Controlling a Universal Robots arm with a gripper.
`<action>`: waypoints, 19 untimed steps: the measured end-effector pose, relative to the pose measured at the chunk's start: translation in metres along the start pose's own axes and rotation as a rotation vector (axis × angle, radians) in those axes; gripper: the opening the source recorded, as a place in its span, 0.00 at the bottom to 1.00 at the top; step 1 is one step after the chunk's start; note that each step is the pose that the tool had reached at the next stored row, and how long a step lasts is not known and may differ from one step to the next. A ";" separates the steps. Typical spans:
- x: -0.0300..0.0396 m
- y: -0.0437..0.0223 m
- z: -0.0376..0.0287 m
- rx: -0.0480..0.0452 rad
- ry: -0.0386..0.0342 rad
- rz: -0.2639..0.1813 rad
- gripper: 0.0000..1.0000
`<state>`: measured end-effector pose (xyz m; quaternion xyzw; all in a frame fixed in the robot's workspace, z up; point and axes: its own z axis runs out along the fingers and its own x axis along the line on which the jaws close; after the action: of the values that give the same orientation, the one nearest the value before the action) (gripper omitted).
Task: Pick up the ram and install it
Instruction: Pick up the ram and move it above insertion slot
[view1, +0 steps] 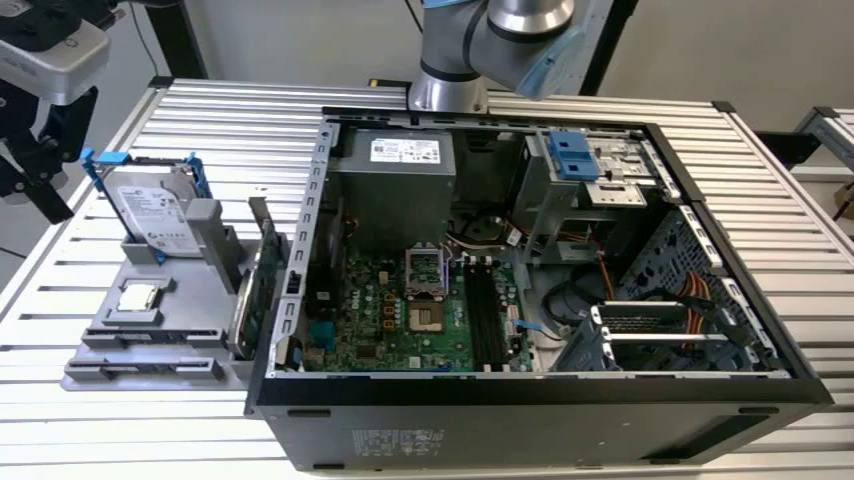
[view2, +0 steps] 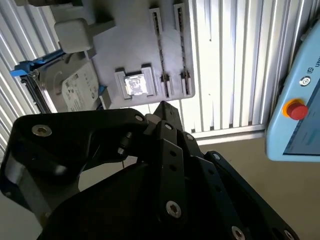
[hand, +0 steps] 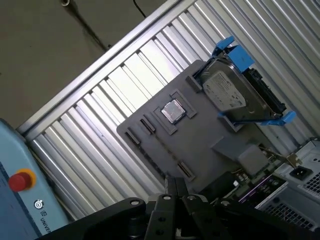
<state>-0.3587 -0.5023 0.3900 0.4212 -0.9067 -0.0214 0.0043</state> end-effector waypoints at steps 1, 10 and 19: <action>0.0000 0.0000 0.0000 0.0000 0.0004 -0.009 0.00; 0.0002 0.0003 0.0000 -0.0007 0.0039 -0.085 0.00; 0.0005 0.0006 0.0000 -0.0010 0.0076 -0.162 0.00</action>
<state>-0.3595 -0.5023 0.3900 0.4933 -0.8696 -0.0205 0.0062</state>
